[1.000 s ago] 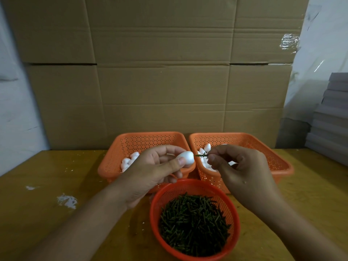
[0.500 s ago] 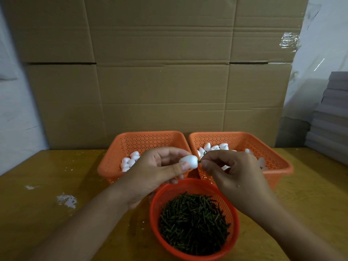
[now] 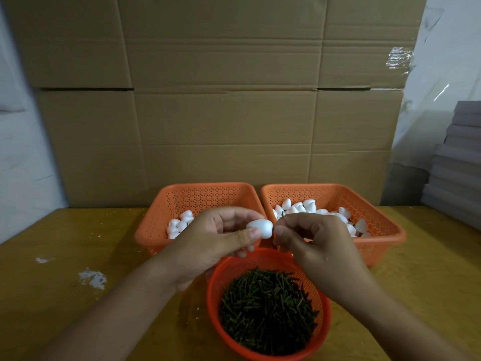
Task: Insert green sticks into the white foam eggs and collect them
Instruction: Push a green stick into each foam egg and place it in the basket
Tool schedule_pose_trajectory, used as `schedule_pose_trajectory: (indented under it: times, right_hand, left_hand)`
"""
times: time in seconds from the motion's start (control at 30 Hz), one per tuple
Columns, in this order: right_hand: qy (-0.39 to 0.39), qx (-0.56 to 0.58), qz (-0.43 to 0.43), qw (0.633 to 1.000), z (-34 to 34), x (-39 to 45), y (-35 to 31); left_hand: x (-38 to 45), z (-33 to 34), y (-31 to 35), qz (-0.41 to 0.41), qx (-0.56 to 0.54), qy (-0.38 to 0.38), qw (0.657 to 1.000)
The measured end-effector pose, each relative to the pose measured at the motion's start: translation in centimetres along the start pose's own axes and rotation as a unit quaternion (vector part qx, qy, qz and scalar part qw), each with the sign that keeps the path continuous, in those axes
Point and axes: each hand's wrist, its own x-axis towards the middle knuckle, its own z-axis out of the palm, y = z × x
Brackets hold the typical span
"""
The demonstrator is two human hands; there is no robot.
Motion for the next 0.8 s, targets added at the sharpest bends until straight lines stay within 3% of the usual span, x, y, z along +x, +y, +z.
schedule_pose_trajectory:
  times: [0.27, 0.43, 0.57, 0.8]
  right_hand:
    - [-0.064, 0.094, 0.084, 0.990, 0.0, 0.1, -0.8]
    - [-0.125, 0.263, 0.205, 0.934, 1.1, -0.5, -0.9]
    - [-0.105, 0.331, 0.241, 0.906, 2.0, -0.9, -0.7]
    - [-0.067, 0.320, 0.237, 0.915, 2.4, -1.1, -1.0]
  left_hand:
    - [-0.1, -0.3, 0.5, 0.011, 0.028, 0.022, 0.999]
    - [-0.1, -0.1, 0.6, 0.003, 0.002, 0.050, 0.999]
    - [0.0, 0.0, 0.6, -0.003, -0.005, 0.066, 0.998]
    - [-0.2, 0.2, 0.8, -0.007, 0.017, 0.056, 0.998]
